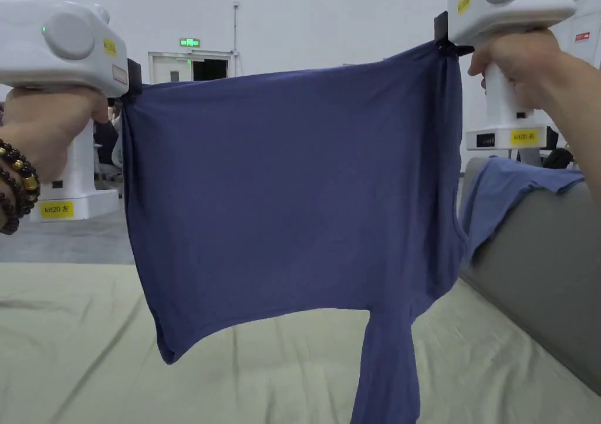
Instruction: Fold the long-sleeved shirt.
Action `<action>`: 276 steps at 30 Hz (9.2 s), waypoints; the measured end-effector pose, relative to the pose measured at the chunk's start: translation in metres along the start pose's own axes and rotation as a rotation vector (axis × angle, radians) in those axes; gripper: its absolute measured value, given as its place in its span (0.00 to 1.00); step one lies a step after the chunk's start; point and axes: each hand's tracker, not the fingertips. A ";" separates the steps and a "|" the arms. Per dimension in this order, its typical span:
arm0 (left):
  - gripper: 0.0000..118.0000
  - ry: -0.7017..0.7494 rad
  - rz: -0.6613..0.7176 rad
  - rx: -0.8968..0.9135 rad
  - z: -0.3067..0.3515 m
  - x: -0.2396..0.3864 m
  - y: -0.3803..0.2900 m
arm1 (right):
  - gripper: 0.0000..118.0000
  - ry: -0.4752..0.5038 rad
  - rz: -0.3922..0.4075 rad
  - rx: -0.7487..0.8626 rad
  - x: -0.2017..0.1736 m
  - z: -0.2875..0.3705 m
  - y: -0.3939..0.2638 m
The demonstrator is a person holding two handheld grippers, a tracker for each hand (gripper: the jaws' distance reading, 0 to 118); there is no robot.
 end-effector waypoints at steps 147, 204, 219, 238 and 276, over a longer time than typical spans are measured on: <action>0.00 -0.203 -0.029 -0.659 0.067 -0.025 -0.448 | 0.14 0.157 -0.166 -1.061 -0.055 0.012 -0.611; 0.73 -0.215 0.006 -0.894 0.250 -0.106 -0.514 | 0.56 0.395 0.120 -1.044 -0.026 0.303 -0.576; 0.28 -0.042 -0.123 -0.232 0.316 -0.018 -0.427 | 0.05 0.092 -0.085 -0.086 -0.052 0.323 -0.505; 1.00 -0.322 0.670 -0.983 0.203 -0.166 -0.543 | 0.00 0.174 -0.073 -0.258 -0.043 0.316 -0.530; 0.04 -0.179 0.596 -0.860 0.213 -0.252 -0.514 | 0.00 0.147 -0.167 -0.342 -0.032 0.300 -0.538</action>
